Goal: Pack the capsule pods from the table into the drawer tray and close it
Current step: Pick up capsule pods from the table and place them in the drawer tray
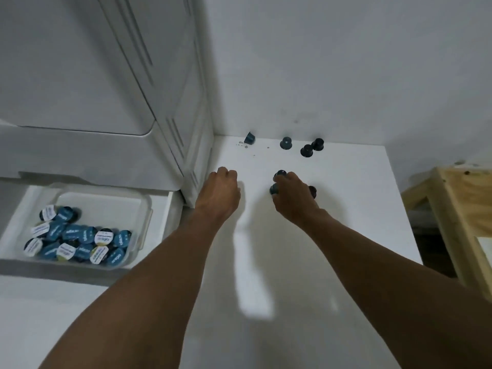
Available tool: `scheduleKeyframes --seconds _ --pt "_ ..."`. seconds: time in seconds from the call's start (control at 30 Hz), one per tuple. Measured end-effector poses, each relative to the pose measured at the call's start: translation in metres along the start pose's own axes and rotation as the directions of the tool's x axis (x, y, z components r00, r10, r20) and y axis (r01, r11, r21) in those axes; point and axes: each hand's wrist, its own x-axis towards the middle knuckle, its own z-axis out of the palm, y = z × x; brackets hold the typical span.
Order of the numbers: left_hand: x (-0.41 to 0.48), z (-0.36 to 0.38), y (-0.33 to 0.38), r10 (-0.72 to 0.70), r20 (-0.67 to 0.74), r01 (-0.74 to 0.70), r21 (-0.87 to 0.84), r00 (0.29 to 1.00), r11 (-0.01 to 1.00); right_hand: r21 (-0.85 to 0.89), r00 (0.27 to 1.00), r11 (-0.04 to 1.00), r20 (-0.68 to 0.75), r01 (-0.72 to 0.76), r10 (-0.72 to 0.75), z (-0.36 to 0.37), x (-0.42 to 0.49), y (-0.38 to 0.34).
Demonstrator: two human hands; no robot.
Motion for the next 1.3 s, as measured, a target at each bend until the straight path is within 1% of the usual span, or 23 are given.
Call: scheduleKeyframes --seconds 0.13,0.23,0.47,0.57,0.63,0.73,0.9,1.07,1.17,1.23,1.3 --pt "0.030 0.027 -0.019 -0.038 0.053 0.039 -0.005 0.998 0.999 -0.008 0.999 1.000 0.042 -0.003 0.003 0.020 0.030 0.007" --pt "0.046 0.047 -0.028 -0.061 0.083 0.063 -0.022 0.995 0.998 -0.047 0.997 0.999 0.070 -0.011 0.014 0.033 0.045 0.014" --pt "0.065 0.076 -0.041 -0.099 0.149 0.111 -0.073 0.984 0.991 -0.104 0.994 0.995 0.107 0.004 0.007 0.051 0.065 0.025" --pt "0.068 0.080 -0.042 -0.098 0.187 0.116 -0.084 0.977 0.990 -0.108 0.994 0.994 0.111 0.009 0.003 0.051 0.066 0.027" --pt "0.067 0.080 -0.040 -0.106 0.202 0.132 -0.121 0.974 0.984 -0.130 0.992 0.991 0.125 0.030 -0.014 0.049 0.065 0.029" --pt "0.059 0.076 -0.032 -0.129 0.216 0.168 -0.171 0.968 0.971 -0.050 0.995 0.999 0.098 -0.008 0.013 0.044 0.063 0.031" --pt "0.038 0.049 -0.007 -0.110 0.241 0.145 -0.133 0.964 0.981 -0.025 0.998 1.000 0.056 -0.015 0.017 0.024 0.039 0.022" --pt "0.006 0.010 0.024 -0.028 0.202 0.056 -0.135 0.979 0.989 -0.003 1.000 1.000 0.003 0.000 0.000 0.001 -0.001 0.016" --pt "-0.018 -0.013 0.045 -0.005 0.138 0.025 -0.142 0.990 0.990 0.030 0.999 1.000 -0.041 0.005 -0.004 -0.017 -0.033 0.015" --pt "-0.036 -0.025 0.057 0.014 0.087 -0.001 -0.146 0.996 0.989 0.056 0.997 0.998 -0.067 0.032 -0.028 -0.029 -0.056 0.015" --pt "-0.057 -0.035 0.069 0.042 0.025 -0.038 -0.146 0.999 0.989 0.044 0.994 0.997 -0.088 0.063 -0.058 -0.039 -0.078 0.016"
